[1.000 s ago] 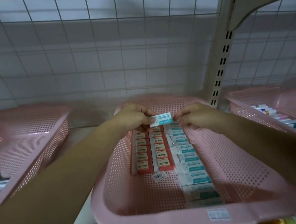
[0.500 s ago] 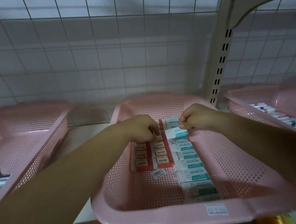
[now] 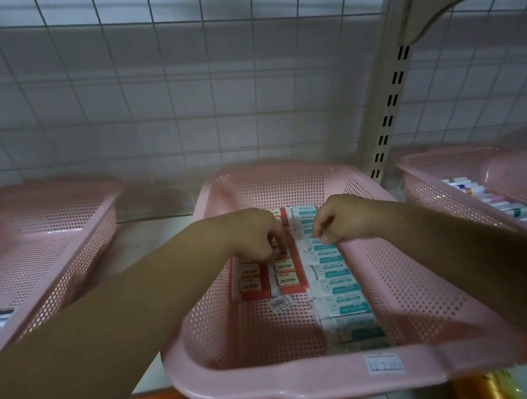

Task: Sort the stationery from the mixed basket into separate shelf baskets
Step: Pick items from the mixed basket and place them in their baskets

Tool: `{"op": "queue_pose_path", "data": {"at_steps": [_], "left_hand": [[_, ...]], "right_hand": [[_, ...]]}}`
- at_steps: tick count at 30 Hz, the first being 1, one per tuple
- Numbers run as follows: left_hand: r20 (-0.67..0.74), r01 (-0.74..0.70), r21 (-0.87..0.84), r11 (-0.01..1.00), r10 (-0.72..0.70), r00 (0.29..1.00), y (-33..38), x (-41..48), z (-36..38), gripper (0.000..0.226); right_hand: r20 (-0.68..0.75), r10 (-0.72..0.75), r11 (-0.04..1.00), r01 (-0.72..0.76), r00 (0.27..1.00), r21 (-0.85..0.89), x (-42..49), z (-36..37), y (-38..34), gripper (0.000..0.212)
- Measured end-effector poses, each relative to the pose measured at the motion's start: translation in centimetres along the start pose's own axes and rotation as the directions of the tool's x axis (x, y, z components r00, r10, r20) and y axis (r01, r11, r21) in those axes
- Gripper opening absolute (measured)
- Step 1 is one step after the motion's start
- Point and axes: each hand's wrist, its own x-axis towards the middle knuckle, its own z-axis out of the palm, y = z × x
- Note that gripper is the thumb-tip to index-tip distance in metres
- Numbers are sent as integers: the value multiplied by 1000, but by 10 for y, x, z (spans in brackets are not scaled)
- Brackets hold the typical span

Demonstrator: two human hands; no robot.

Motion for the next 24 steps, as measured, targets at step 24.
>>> {"op": "queue_pose_path", "data": {"at_steps": [24], "left_hand": [[-474, 221, 182, 958, -112, 873, -105, -112, -45, 47]], "right_hand": [[-193, -544, 699, 314, 817, -642, 24, -19, -136, 40]]}}
